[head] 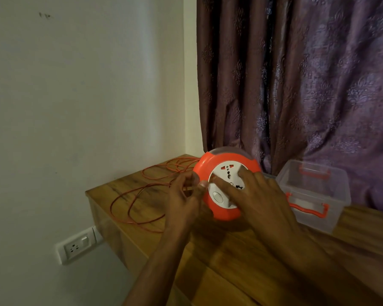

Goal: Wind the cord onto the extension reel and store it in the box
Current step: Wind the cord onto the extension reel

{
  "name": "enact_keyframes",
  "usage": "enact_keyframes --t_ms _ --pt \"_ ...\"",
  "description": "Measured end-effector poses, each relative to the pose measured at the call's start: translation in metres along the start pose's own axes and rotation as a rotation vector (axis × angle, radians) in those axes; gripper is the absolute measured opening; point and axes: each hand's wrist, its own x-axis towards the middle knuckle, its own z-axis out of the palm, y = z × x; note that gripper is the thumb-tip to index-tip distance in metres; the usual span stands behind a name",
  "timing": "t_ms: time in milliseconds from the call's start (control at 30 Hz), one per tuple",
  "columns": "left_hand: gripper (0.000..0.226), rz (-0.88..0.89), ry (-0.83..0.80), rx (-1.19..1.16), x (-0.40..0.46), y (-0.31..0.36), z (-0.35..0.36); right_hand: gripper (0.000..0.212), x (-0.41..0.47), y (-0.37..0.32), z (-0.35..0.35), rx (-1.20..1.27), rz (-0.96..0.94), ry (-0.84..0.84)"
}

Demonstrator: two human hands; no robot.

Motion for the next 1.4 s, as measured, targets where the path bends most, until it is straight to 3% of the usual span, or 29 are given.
enact_keyframes --t_ms 167,300,367,433,567,733,867,967,1033,1100,1167,1267,1400 --pt "0.019 0.036 0.006 0.014 -0.008 -0.002 0.006 0.062 0.001 -0.012 -0.005 0.267 0.342 0.220" --pt "0.019 0.040 -0.018 0.030 -0.010 0.000 0.010 0.063 0.002 -0.013 -0.006 0.416 0.548 0.084" --pt "0.017 0.020 -0.012 0.032 -0.008 -0.001 0.009 0.059 0.000 -0.008 -0.013 0.470 0.456 0.121" --pt "0.017 -0.010 -0.007 0.026 -0.006 -0.001 0.007 0.054 -0.005 -0.004 -0.017 0.364 0.269 0.163" --pt "0.026 -0.003 -0.008 0.051 -0.005 0.002 0.005 0.079 -0.010 0.001 -0.019 0.106 0.022 -0.066" --pt "0.028 -0.020 -0.013 0.021 -0.004 0.004 0.002 0.086 -0.002 0.005 -0.023 -0.059 -0.108 -0.128" --pt "0.020 0.037 -0.025 0.023 -0.003 0.004 0.002 0.082 -0.001 0.010 -0.018 -0.021 -0.089 0.003" --pt "0.017 0.049 -0.040 -0.002 -0.006 0.003 0.006 0.063 0.000 0.003 -0.019 0.097 0.151 0.079" --pt "0.019 0.046 -0.039 -0.001 -0.009 0.003 0.010 0.065 0.004 -0.005 -0.021 0.241 0.397 0.064" --pt "0.020 0.046 -0.033 0.014 -0.009 0.004 0.012 0.064 0.006 -0.007 -0.018 0.390 0.522 0.012" --pt "0.018 0.041 -0.033 0.010 -0.007 0.003 0.011 0.059 0.004 -0.004 -0.019 0.457 0.488 0.020" --pt "0.014 0.021 -0.017 -0.006 -0.004 0.002 0.006 0.053 -0.002 0.001 -0.028 0.318 0.202 0.108" --pt "0.015 0.024 -0.030 -0.014 -0.004 0.008 0.002 0.080 -0.008 0.001 -0.031 0.002 -0.064 0.001"
